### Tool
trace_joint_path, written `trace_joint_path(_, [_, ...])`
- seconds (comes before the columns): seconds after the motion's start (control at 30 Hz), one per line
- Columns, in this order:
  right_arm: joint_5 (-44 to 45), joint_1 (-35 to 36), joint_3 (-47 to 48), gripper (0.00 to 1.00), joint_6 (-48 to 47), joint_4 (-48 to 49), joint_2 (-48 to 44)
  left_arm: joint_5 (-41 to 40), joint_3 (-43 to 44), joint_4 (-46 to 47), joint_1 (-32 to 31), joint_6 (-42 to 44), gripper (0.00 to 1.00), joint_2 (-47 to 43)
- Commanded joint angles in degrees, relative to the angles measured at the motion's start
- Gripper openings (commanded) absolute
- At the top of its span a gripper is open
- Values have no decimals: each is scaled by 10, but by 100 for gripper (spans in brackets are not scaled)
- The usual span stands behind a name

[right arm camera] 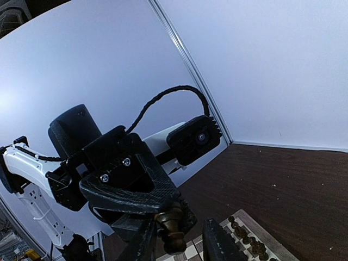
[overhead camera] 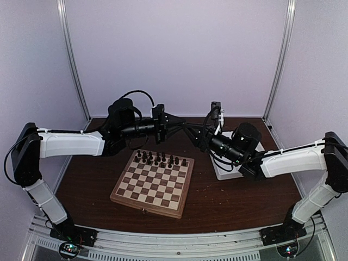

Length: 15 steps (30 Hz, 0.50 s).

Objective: Set up the chess pieces on the board
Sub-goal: Place the chess piece on the chessboard.

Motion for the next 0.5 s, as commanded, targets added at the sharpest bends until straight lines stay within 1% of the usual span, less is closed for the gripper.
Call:
trace_joint_path(0.0, [-24, -4, 13, 25, 16, 34, 4, 12, 2, 50, 2, -11, 14, 5])
trace_joint_path(0.1, [-24, -5, 9, 14, 20, 38, 2, 10, 1, 55, 2, -13, 14, 5])
trace_joint_path(0.13, [-25, -5, 7, 12, 22, 39, 1, 12, 1, 56, 1, -14, 14, 6])
trace_joint_path(0.2, [-28, -5, 4, 12, 22, 41, -2, 12, 1, 58, 1, -15, 14, 7])
trace_joint_path(0.3, [-26, -6, 2, 15, 19, 34, -8, 12, 0, 59, 1, -16, 14, 7])
trace_joint_path(0.33, [-26, -6, 1, 14, 16, 29, -11, 12, 0, 60, 1, -17, 14, 8])
trace_joint_path(0.43, [-28, -6, 2, 2, 13, 22, -15, 14, 0, 64, 1, -20, 15, 11])
trace_joint_path(0.47, [-30, -6, 3, 0, 13, 21, -16, 14, -1, 65, 1, -20, 15, 12])
